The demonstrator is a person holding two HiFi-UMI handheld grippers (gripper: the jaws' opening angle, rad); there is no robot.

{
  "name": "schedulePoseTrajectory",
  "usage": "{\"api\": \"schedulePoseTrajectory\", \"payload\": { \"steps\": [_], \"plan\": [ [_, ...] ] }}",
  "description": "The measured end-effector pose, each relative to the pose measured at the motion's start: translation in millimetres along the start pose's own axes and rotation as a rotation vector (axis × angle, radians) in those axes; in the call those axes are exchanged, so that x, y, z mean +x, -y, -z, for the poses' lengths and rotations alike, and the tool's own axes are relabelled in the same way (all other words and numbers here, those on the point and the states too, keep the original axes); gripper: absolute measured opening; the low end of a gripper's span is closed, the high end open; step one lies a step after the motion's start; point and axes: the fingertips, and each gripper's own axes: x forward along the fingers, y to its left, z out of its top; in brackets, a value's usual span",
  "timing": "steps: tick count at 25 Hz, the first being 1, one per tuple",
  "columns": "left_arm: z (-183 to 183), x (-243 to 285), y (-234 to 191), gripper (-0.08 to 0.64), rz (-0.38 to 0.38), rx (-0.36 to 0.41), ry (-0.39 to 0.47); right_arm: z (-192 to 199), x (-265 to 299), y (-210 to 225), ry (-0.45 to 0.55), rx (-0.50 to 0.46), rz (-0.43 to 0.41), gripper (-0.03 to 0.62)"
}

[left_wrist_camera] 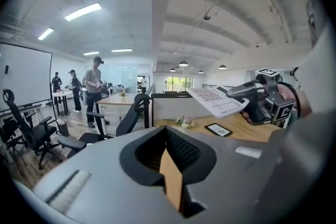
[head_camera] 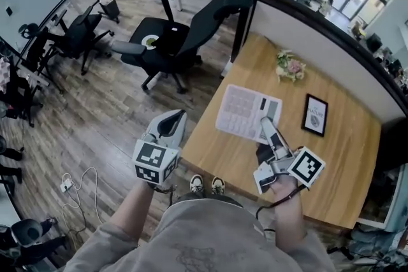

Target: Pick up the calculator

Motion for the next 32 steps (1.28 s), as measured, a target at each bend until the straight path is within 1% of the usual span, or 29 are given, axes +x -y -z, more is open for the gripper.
{"api": "schedulePoseTrajectory", "payload": {
  "steps": [3, 5, 7, 9, 11, 13, 17, 23, 26, 32],
  "plan": [
    [-34.1, -13.2, 6.4, 0.002, -0.005, 0.076, 0.07, -13.3, -15.6, -30.5, 0.056, 0.012, -0.058, 0.081],
    [-53.3, -28.7, 14.7, 0.002, 0.001, 0.108, 0.116, -14.6, -30.6, -47.4, 0.087, 0.013, -0.083, 0.081],
    [-73.0, -37.6, 18.5, 0.002, 0.009, 0.119, 0.164, -17.7, -39.7, -57.1, 0.117, 0.012, -0.091, 0.081],
    [-90.7, -41.8, 18.0, 0.002, 0.01, 0.112, 0.207, -21.3, -42.6, -63.2, 0.137, 0.024, -0.1, 0.081],
    [-101.4, -49.0, 16.5, 0.002, 0.0, 0.111, 0.234, -18.3, -45.0, -68.5, 0.14, 0.048, -0.115, 0.08],
    [-106.4, -56.6, 16.7, 0.002, -0.004, 0.134, 0.254, -11.8, -47.2, -73.3, 0.13, 0.076, -0.128, 0.08],
    [-115.9, -62.0, 19.1, 0.002, -0.004, 0.165, 0.256, -10.1, -47.3, -81.2, 0.113, 0.08, -0.136, 0.08],
    [-119.8, -65.0, 17.0, 0.002, -0.019, 0.137, 0.254, -10.3, -47.0, -83.0, 0.097, 0.053, -0.148, 0.081],
    [-121.2, -67.8, 18.8, 0.002, -0.007, 0.153, 0.274, -10.4, -47.2, -82.1, 0.095, 0.056, -0.146, 0.081],
    [-120.7, -72.3, 19.2, 0.002, -0.002, 0.159, 0.274, -10.3, -48.1, -80.8, 0.091, 0.082, -0.151, 0.081]
  ]
}}
